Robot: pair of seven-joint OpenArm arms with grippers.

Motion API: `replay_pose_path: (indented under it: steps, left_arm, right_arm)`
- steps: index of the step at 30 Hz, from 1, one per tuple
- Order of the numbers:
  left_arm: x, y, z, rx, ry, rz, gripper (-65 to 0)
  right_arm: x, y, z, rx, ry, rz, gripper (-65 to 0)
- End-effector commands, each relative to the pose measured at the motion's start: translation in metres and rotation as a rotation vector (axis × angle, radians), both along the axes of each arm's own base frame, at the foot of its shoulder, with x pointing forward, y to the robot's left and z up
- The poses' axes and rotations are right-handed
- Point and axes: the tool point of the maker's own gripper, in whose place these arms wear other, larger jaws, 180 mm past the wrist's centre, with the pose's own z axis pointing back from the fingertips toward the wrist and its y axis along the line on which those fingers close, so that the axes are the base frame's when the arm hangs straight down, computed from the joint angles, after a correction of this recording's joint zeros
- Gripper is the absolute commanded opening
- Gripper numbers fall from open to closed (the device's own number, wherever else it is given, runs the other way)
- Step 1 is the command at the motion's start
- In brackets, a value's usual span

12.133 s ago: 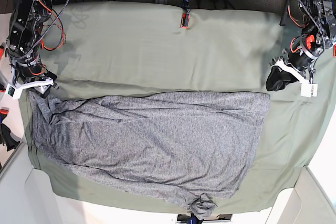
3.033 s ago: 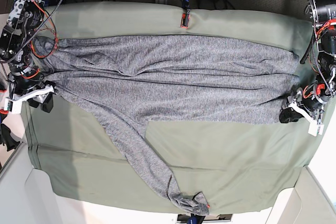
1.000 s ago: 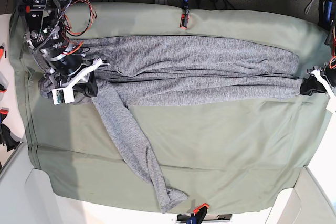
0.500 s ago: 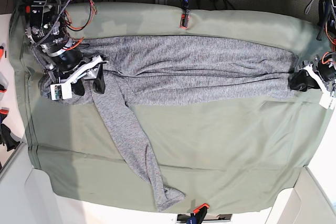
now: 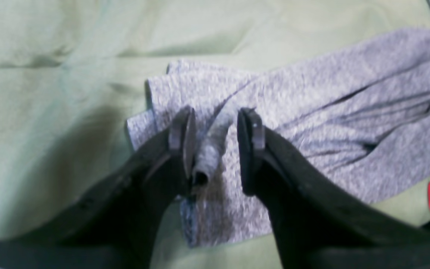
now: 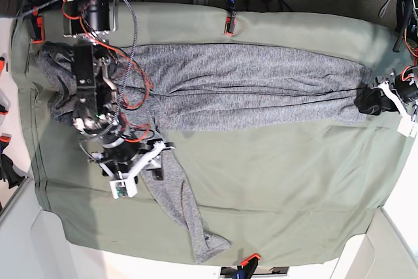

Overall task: Fold the T-shirt properly
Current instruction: 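Carry the sleeve with the right gripper onto the folded shirt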

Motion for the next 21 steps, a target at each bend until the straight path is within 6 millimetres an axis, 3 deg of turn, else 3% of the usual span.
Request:
replay_pose_path:
  steps: [1, 5, 8, 16, 18, 21]
  left_arm:
    - [0.009, 0.006, 0.018, 0.013, -0.050, -0.007, -42.3]
    - [0.009, 0.006, 0.018, 0.014, -0.050, -0.007, -42.3]
    - [0.009, 0.007, 0.018, 0.017, -0.049, -0.007, -42.3]
    - [0.009, 0.007, 0.018, 0.017, -0.049, -0.007, -42.4]
    - [0.009, 0.007, 0.018, 0.017, -0.049, -0.007, -42.4]
    - [0.009, 0.007, 0.018, 0.015, -0.050, -0.007, -42.4]
  right_arm:
    - [0.020, 0.003, 0.013, -0.034, -0.050, -0.006, -30.5]
    - [0.039, 0.027, -0.030, -0.167, 0.070, 0.031, -30.5]
    - [0.044, 0.040, -0.047, -0.202, 0.130, 0.045, -30.5]
    - [0.055, 0.025, -0.044, -0.248, 0.101, -0.058, -30.6]
    - [0.055, 0.025, -0.044, -0.247, 0.101, -0.057, -35.4]
    - [0.055, 0.024, -0.044, -0.268, 0.096, -0.053, -50.5]
